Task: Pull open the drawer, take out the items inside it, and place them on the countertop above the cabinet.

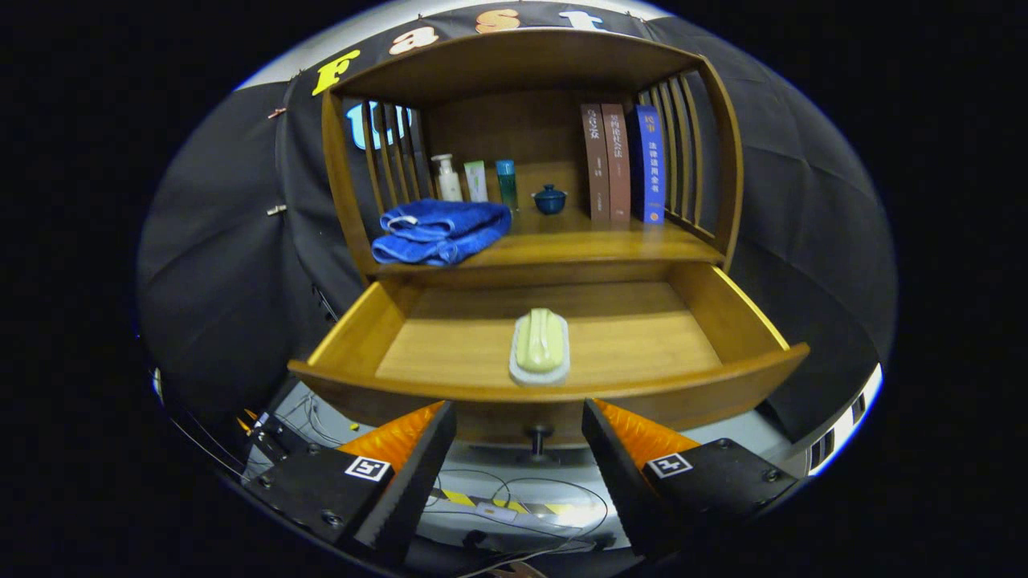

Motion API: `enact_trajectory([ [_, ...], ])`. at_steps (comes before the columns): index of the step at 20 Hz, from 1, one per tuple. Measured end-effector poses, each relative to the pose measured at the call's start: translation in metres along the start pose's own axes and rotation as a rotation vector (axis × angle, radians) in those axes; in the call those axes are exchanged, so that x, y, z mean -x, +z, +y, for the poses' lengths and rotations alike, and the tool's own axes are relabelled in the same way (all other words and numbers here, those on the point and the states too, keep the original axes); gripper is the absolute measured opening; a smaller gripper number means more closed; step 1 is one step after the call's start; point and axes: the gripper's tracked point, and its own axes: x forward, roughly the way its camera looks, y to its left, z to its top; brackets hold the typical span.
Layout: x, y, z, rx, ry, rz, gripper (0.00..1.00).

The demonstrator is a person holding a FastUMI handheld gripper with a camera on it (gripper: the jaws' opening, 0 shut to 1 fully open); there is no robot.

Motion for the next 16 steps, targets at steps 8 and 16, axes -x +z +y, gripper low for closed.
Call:
enact_trajectory([
  [8,-0.100,0.048,-0.011,0.027,-0.017,0.164,1.00],
  [16,-0.171,0.024,-0.020,0.014,-0.057,0.373,0.93],
])
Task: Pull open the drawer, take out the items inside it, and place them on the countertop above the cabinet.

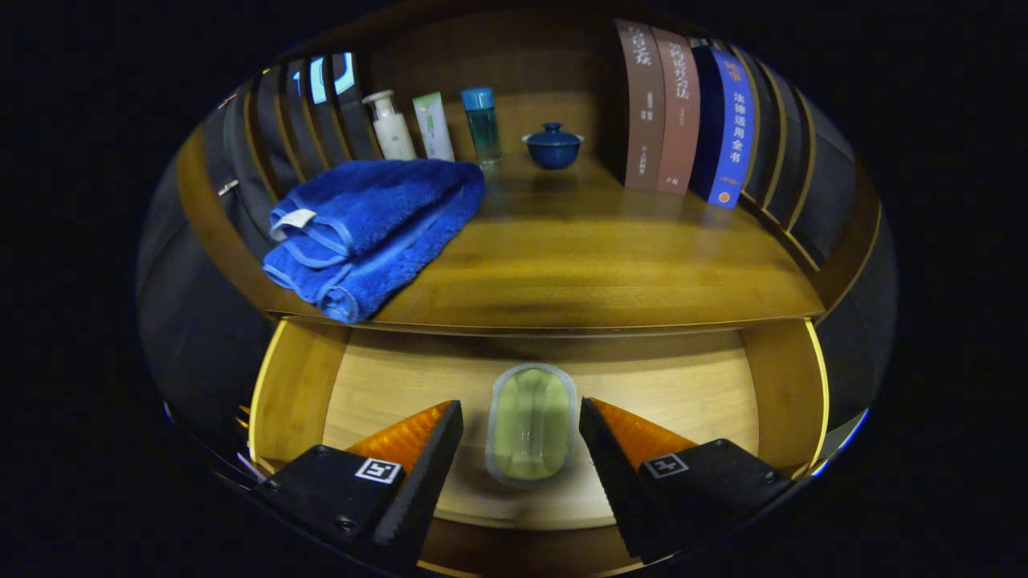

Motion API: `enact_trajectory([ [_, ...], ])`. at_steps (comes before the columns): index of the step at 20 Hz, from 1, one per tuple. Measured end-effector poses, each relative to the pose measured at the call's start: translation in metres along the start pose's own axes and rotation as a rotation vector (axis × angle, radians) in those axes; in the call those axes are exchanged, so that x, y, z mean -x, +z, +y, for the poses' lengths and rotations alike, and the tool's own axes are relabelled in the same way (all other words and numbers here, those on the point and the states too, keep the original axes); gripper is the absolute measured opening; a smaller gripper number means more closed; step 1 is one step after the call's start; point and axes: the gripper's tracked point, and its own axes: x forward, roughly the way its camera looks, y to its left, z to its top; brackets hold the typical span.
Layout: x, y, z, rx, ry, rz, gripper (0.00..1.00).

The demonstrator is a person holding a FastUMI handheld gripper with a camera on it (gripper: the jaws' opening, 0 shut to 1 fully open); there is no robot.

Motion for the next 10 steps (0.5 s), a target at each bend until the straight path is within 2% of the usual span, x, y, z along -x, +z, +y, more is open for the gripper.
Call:
enact_trajectory([
  [2,-0.012,-0.007,0.000,0.002,-0.005,0.051,0.93],
  [3,-0.016,-0.010,-0.002,0.007,-0.015,0.070,0.86],
  [4,-0.019,-0.012,-0.002,0.012,-0.015,0.083,0.84],
  [8,-0.025,-0.019,-0.005,0.029,-0.032,0.134,0.55],
  [10,-0.026,-0.020,-0.005,0.030,-0.035,0.142,0.35],
])
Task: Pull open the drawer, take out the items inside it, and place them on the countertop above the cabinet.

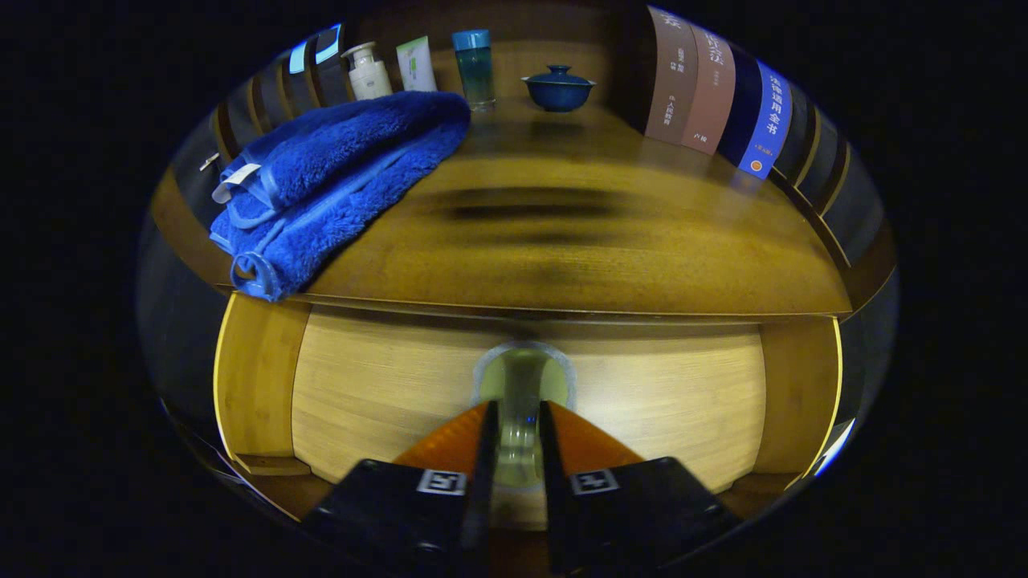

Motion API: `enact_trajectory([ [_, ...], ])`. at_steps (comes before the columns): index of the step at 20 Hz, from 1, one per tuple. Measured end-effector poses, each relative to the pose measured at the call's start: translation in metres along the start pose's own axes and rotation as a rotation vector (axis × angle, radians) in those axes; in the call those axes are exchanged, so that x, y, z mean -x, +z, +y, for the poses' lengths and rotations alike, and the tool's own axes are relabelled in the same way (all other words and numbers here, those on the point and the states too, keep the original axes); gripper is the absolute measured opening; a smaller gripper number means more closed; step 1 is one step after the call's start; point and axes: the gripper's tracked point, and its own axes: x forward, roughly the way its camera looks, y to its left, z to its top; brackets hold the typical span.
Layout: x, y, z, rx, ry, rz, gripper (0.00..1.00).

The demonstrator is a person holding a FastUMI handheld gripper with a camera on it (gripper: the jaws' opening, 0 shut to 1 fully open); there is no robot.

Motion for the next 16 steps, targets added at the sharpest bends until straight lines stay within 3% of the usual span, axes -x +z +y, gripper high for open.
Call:
enact_trajectory([
  [1,0.001,-0.001,0.002,0.010,0.007,0.002,0.25],
  [10,0.013,0.000,0.000,0.003,0.019,-0.044,0.25],
  [16,0.074,0.004,-0.005,-0.032,0.054,-0.168,0.25],
])
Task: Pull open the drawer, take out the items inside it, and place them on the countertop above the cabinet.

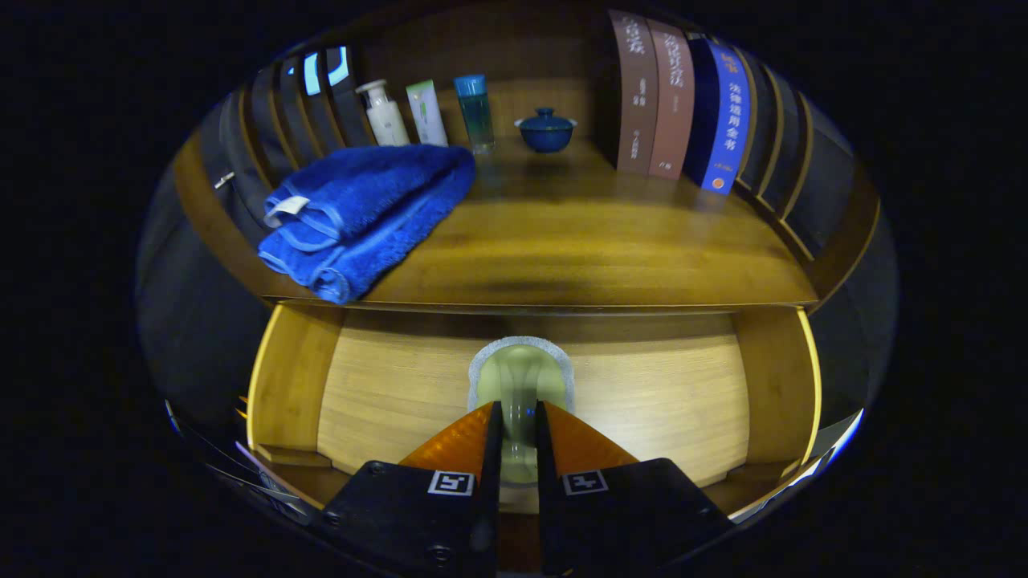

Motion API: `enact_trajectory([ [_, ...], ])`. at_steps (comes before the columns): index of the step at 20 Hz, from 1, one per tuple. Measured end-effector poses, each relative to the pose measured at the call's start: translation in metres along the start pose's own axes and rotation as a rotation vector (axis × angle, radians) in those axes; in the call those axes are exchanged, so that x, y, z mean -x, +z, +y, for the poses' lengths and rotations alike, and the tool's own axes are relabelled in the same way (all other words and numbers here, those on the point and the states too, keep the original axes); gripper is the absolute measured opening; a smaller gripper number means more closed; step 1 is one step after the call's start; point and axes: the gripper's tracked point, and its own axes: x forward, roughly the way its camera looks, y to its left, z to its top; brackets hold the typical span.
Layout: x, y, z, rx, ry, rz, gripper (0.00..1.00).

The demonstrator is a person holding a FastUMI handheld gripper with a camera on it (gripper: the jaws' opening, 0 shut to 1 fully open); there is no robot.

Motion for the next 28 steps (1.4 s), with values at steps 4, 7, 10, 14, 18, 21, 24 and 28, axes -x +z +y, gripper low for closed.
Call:
enact_trajectory([
  [4,0.051,0.019,-0.004,-0.004,0.012,-0.117,0.25],
  [7,0.082,0.050,-0.010,-0.013,0.006,-0.215,0.25],
  [10,0.074,0.077,-0.015,-0.041,0.010,-0.235,0.19],
  [14,0.047,0.121,-0.018,-0.052,0.020,-0.233,0.19],
  [18,0.013,0.159,-0.022,-0.064,0.001,-0.213,0.19],
  [21,-0.012,0.175,-0.022,-0.061,-0.008,-0.169,0.19],
  [24,-0.035,0.183,-0.019,-0.053,-0.009,-0.121,0.19],
  [28,-0.049,0.189,-0.021,-0.062,-0.013,-0.105,0.21],
])
